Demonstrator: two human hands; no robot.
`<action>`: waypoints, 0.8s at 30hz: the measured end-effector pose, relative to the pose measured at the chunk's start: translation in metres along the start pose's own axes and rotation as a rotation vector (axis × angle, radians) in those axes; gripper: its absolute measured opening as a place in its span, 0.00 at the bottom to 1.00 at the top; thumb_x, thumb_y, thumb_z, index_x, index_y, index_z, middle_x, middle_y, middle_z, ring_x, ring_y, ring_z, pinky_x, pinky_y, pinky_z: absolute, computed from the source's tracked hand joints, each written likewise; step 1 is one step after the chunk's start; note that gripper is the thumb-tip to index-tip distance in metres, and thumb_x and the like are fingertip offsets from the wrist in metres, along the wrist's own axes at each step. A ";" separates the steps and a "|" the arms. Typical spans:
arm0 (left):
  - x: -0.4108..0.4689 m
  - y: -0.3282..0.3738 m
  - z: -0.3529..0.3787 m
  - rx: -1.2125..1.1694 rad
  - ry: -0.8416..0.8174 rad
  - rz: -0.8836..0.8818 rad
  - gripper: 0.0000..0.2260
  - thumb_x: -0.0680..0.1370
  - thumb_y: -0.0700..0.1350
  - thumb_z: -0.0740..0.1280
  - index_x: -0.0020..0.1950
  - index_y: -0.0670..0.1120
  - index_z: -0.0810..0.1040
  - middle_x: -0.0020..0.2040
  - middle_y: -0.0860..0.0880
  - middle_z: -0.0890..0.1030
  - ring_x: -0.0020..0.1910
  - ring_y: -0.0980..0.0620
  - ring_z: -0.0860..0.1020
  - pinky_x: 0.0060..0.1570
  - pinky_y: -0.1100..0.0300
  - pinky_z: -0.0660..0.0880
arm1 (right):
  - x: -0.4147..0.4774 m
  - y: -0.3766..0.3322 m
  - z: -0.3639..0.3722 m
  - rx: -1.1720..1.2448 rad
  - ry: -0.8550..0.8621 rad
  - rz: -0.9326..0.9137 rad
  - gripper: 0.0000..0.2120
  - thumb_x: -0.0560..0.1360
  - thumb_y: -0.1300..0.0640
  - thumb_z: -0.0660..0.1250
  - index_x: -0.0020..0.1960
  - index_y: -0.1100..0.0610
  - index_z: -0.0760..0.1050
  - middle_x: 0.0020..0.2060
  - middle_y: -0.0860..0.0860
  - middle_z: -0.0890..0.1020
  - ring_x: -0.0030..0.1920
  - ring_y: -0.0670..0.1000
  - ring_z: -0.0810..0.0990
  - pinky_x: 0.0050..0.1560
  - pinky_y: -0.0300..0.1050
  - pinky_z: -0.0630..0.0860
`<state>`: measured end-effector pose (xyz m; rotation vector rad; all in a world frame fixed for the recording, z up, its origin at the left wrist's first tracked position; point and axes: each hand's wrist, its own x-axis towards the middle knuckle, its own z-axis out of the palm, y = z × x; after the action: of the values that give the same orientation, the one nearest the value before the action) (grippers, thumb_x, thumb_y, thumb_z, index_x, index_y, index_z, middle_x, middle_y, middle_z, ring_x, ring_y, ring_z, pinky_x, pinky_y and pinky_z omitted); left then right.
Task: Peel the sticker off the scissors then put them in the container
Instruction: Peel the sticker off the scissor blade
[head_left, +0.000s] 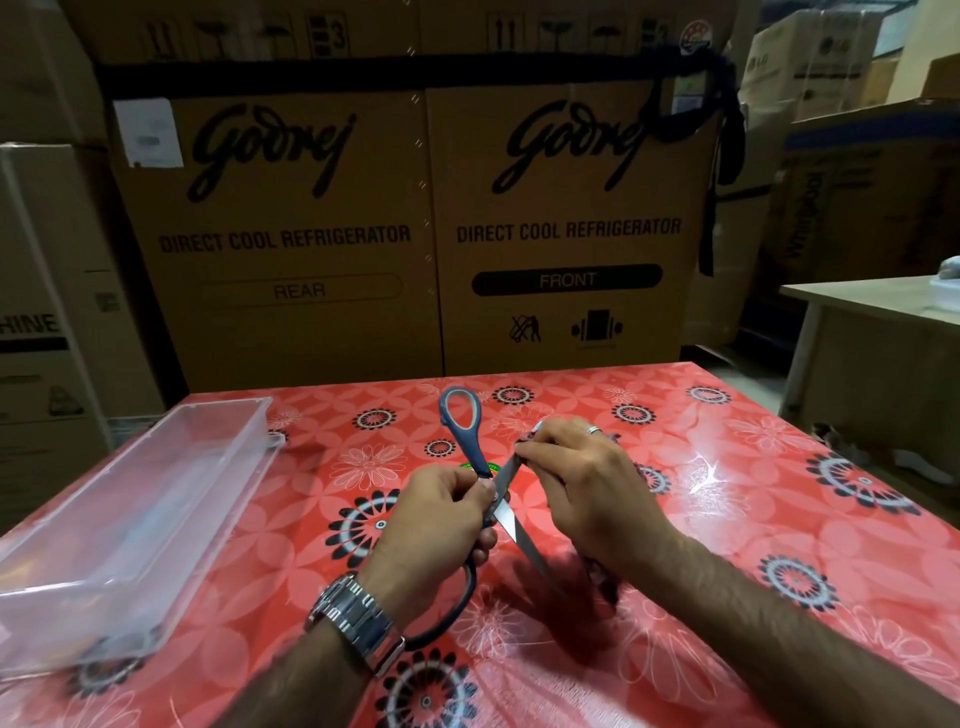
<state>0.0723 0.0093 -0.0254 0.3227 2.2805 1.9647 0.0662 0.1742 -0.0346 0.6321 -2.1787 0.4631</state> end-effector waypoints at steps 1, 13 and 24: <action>0.000 0.000 0.000 0.011 0.007 0.005 0.11 0.81 0.40 0.59 0.49 0.34 0.77 0.30 0.48 0.70 0.23 0.57 0.70 0.23 0.65 0.69 | -0.001 0.000 0.000 0.008 -0.002 0.001 0.07 0.73 0.66 0.65 0.48 0.63 0.82 0.39 0.54 0.79 0.38 0.56 0.77 0.37 0.52 0.76; 0.003 -0.003 -0.002 -0.026 0.057 0.010 0.12 0.80 0.39 0.61 0.48 0.30 0.76 0.28 0.49 0.70 0.23 0.55 0.70 0.22 0.63 0.67 | -0.008 -0.013 0.008 0.071 0.004 -0.067 0.11 0.75 0.62 0.62 0.49 0.60 0.83 0.40 0.52 0.82 0.38 0.52 0.76 0.39 0.41 0.69; 0.005 -0.003 -0.006 -0.099 0.046 -0.023 0.12 0.81 0.38 0.60 0.48 0.30 0.76 0.30 0.48 0.70 0.23 0.56 0.70 0.22 0.64 0.67 | -0.007 -0.017 0.004 0.183 -0.045 -0.120 0.15 0.79 0.56 0.59 0.49 0.61 0.84 0.42 0.53 0.83 0.39 0.54 0.79 0.38 0.47 0.75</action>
<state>0.0655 0.0040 -0.0270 0.2424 2.1935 2.0863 0.0774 0.1603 -0.0409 0.8751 -2.1414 0.5937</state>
